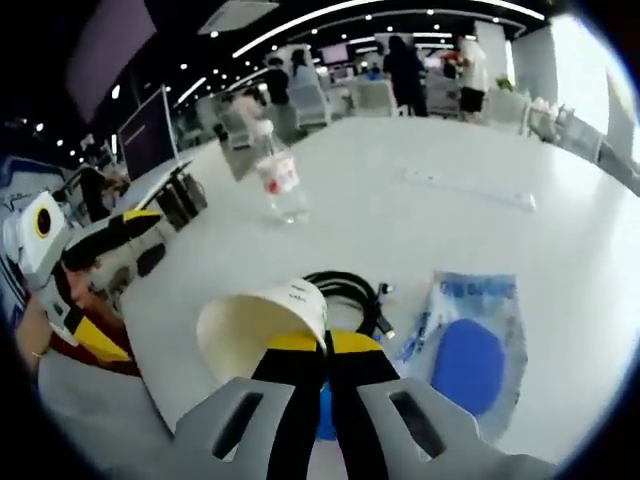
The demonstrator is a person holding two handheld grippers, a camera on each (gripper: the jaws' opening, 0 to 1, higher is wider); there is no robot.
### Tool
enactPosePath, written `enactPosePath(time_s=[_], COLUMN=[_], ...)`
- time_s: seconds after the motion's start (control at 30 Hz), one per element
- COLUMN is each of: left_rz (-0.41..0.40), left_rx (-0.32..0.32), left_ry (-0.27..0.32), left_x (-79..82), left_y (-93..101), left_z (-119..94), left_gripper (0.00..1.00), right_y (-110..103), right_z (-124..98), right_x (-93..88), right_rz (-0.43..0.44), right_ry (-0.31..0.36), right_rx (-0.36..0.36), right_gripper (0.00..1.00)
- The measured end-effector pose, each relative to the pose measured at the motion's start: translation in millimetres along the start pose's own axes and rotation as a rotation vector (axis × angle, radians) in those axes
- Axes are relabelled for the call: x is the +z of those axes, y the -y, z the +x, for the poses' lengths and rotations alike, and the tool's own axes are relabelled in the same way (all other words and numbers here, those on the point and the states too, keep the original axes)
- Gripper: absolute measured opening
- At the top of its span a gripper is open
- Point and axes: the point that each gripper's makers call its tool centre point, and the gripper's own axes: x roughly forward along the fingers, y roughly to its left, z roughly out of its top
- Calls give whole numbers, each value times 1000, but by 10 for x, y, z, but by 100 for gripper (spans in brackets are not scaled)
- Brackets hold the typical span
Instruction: Arrange the tabletop items into an orderly group along one side of the table until the central work area is clear of visible clutter.
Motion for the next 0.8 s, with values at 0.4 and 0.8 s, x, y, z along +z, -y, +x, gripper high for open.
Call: enactPosePath(time_s=[0.4,0.8], left_rz=[178,310], left_rx=[-67,-185], left_ry=[15,38], left_x=[51,89], left_y=[264,620], left_z=[26,87], left_gripper=[93,87], right_y=[-164,-540], right_z=[-236,-330], right_x=[-208,-277], right_rz=[-22,-38], right_ry=[-120,-168], right_rx=[27,156], right_gripper=[1,1])
